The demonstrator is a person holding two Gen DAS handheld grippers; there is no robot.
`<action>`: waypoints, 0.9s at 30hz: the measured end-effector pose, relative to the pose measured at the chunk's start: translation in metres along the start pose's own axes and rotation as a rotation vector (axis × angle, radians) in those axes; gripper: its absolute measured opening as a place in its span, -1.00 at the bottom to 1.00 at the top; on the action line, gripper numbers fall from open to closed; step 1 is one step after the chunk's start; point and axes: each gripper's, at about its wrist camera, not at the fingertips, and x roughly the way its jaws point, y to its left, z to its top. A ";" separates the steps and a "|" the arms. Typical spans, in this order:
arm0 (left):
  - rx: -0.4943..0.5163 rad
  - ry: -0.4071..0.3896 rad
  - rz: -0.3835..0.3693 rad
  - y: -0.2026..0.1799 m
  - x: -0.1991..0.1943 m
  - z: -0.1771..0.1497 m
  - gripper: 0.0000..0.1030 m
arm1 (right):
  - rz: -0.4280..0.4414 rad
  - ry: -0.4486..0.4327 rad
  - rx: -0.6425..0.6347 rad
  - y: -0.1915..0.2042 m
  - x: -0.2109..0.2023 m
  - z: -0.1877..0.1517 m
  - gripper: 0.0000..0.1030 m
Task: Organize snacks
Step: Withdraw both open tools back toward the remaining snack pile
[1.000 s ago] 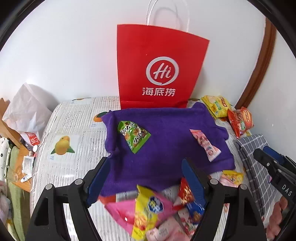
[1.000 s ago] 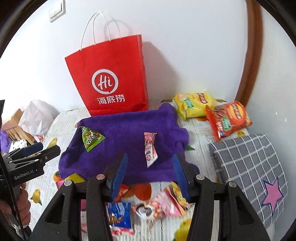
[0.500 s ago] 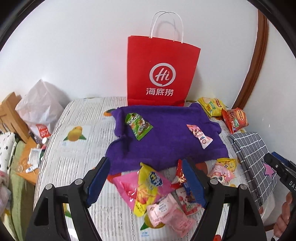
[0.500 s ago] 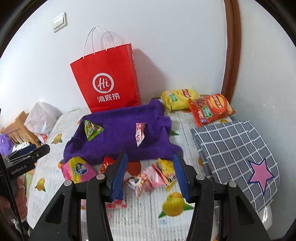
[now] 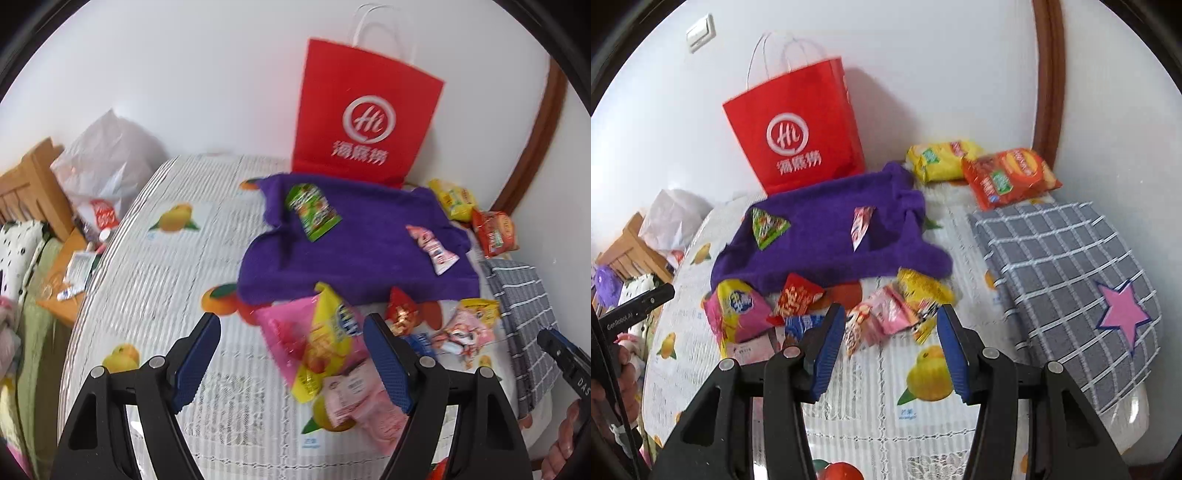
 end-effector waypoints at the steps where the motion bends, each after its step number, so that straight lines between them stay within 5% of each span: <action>1: -0.006 0.012 0.008 0.003 0.004 -0.002 0.52 | 0.001 0.008 -0.007 0.002 0.005 -0.002 -0.01; 12: 0.021 0.094 0.032 0.007 0.039 -0.019 0.53 | 0.027 0.084 -0.076 0.029 0.053 -0.022 -0.01; 27: 0.009 0.156 -0.052 -0.011 0.088 -0.015 0.63 | -0.054 0.100 -0.116 0.016 0.067 -0.019 -0.01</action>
